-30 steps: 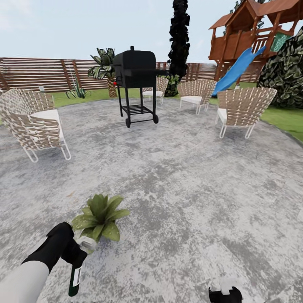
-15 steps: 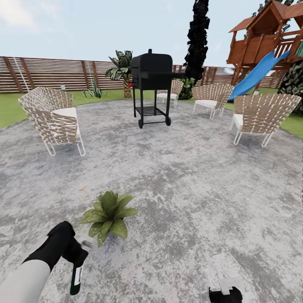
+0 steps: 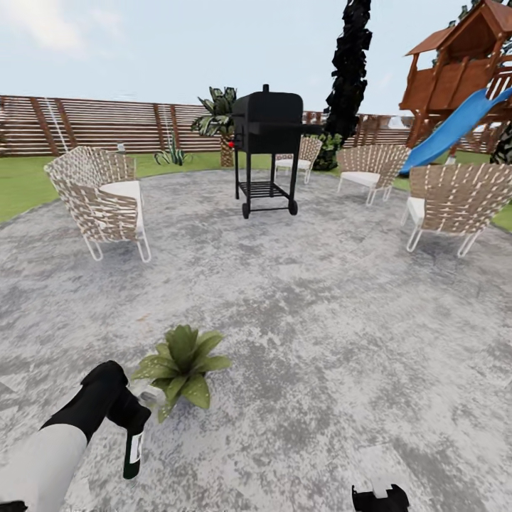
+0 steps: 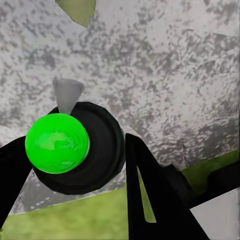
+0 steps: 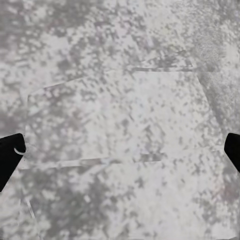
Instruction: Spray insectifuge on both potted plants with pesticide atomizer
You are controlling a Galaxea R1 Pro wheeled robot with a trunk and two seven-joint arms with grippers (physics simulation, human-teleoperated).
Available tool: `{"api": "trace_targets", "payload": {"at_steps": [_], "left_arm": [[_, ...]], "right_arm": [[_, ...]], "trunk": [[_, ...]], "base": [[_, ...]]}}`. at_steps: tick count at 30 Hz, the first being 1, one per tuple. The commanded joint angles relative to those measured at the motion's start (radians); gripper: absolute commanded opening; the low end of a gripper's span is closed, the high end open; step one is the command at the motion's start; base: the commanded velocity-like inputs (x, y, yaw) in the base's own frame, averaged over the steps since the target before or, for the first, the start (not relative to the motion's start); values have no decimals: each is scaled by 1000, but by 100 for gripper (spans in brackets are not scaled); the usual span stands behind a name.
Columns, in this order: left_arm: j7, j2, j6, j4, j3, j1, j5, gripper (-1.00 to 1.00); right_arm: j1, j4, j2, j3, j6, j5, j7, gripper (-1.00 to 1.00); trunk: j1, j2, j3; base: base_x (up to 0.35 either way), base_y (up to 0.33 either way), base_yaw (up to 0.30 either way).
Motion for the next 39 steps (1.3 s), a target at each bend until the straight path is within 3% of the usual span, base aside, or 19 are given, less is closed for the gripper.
{"api": "trace_targets", "payload": {"at_steps": [1,6,9,13,24,39], "left_arm": [[-17,0,6,1,2,-15,-10,-100],[-79,-2,16,9,-14,-72,-26,-100],[-161,-9,26,12,-65,-88,-94,-100],[-210,-13,28,12,-92,-85,-134,-100],[-217,-14,29,12,-91,-83,-133,-100],[-217,-13,36,13,-87,-83,-136,-100]], "right_arm": [[-1,1,0,-8,-4,10,-2,100],[-1,1,-1,-8,-4,10,-2,100],[-1,2,-5,-8,-4,10,-2,100],[-1,3,-7,-8,-5,12,-2,100],[-1,-3,3,-10,-2,8,-1,100],[-1,-5,3,-10,-4,9,-3,100]], "trunk": [[0,0,-1],[0,0,-1],[0,0,-1],[0,0,-1],[0,0,-1],[0,0,2]], "base": [[3,-2,275],[1,0,270],[0,0,59],[67,-28,8],[184,-184,6],[-2,-71,190]]}}
